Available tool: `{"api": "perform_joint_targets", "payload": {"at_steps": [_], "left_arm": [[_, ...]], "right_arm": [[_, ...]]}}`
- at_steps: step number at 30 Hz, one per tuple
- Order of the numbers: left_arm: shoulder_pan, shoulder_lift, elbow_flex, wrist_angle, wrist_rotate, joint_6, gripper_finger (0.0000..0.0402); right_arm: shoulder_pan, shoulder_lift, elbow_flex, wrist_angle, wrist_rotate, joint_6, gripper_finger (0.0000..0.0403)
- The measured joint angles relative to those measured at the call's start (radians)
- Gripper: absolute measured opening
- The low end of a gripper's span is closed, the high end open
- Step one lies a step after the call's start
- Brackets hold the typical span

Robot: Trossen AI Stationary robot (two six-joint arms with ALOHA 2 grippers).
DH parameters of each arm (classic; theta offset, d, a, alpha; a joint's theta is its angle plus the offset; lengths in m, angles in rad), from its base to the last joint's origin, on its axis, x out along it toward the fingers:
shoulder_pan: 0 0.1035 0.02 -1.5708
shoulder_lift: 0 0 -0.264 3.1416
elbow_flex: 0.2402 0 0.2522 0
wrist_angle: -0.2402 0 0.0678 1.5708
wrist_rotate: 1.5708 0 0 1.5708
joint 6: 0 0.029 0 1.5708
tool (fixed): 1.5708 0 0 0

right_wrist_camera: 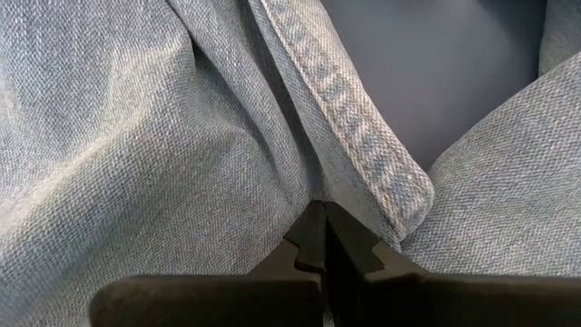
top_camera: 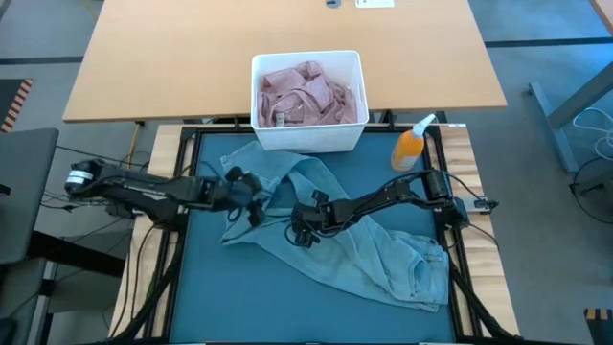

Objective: Fold Laundry from Bin
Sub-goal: Fold the blue pants

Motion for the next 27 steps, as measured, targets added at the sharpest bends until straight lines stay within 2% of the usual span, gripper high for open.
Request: {"api": "perform_joint_targets", "payload": {"at_steps": [8,14,17,21,27], "left_arm": [[0.128,0.139,0.001,0.063,0.111,0.071,0.0177],[0.171,0.235,0.001,0.118,0.106,0.085,0.0168],[0.175,0.231,0.001,0.111,0.041,0.089,0.0126],[0.168,0.15,0.002,0.018,-0.104,0.087,0.0026],[0.098,-0.095,0.002,-0.261,-0.395,-0.036,0.0003]], "right_arm": [[0.0,0.0,0.0,-0.001,0.0,-0.004,0.0021],[-0.007,0.0,0.001,-0.003,-0.007,-0.009,0.0021],[-0.007,-0.001,0.001,-0.005,-0.007,-0.013,0.0021],[-0.007,-0.001,0.002,-0.01,-0.005,-0.013,0.0021],[-0.016,-0.001,0.004,-0.07,0.056,0.022,0.0021]]}}
